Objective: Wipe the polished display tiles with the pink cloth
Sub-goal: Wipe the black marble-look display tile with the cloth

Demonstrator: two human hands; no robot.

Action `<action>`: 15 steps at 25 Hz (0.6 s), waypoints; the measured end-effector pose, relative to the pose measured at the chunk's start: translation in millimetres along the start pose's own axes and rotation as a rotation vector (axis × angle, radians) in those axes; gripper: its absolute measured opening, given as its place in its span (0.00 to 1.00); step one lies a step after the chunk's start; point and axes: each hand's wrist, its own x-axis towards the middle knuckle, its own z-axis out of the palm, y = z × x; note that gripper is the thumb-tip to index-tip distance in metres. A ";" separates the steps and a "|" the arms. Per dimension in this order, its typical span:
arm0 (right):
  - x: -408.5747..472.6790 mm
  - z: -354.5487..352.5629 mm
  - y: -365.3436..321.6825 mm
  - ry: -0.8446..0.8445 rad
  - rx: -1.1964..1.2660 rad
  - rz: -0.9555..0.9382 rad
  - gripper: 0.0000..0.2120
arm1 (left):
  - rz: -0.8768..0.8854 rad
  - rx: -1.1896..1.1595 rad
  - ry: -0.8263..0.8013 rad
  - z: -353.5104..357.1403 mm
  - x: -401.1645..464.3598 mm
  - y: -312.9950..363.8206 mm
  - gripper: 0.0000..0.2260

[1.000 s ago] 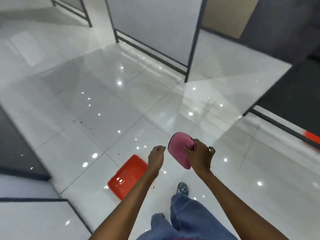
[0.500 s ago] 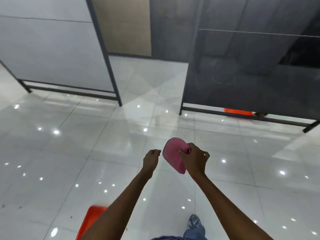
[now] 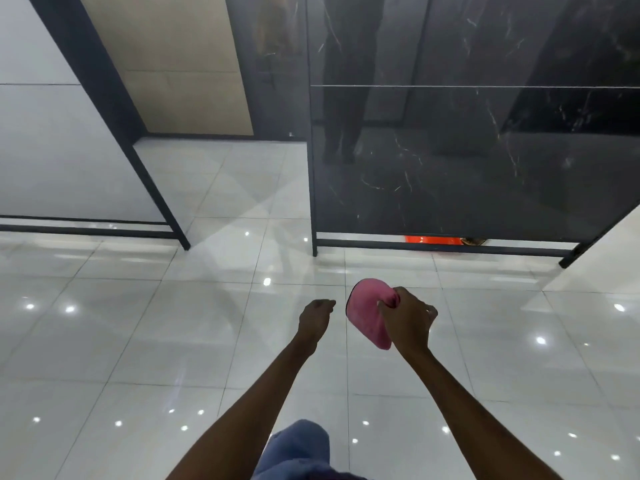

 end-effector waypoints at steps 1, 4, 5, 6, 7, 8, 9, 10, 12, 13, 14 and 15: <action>17.2 -0.1 5.2 0.003 -0.004 0.006 0.08 | 0.000 0.006 -0.011 10.8 12.8 7.6 0.13; 76.9 6.1 14.4 -0.018 -0.045 0.017 0.07 | 0.008 0.027 -0.008 34.6 60.8 41.8 0.09; 98.9 10.3 15.4 -0.026 -0.059 0.018 0.08 | 0.015 0.033 -0.011 41.3 80.4 54.2 0.07; 121.6 14.9 16.3 -0.028 -0.073 0.017 0.08 | 0.022 0.034 -0.020 47.5 100.1 66.2 0.07; 145.5 19.3 16.7 -0.030 -0.087 0.015 0.09 | 0.027 0.034 -0.026 54.3 121.5 78.4 0.09; 165.7 22.4 16.5 -0.034 -0.095 0.010 0.10 | 0.027 0.042 -0.025 59.6 138.7 90.6 0.11; 183.9 24.7 15.9 -0.040 -0.104 0.002 0.11 | 0.026 0.049 -0.023 64.1 155.4 101.6 0.13; 208.0 27.5 14.0 -0.038 -0.117 -0.003 0.10 | 0.026 0.064 -0.031 69.1 176.4 116.5 0.14; 253.6 29.3 6.7 -0.051 -0.144 0.009 0.09 | 0.045 0.102 -0.028 75.7 215.3 147.7 0.13; 270.9 28.8 1.2 -0.052 -0.151 0.012 0.10 | 0.063 0.117 -0.017 77.4 229.6 161.4 0.12; 297.0 31.6 -5.9 -0.044 -0.155 0.013 0.10 | 0.084 0.123 -0.009 80.3 249.1 179.2 0.11; 320.7 34.1 -13.4 -0.041 -0.157 0.017 0.11 | 0.098 0.119 -0.005 83.1 266.7 194.8 0.10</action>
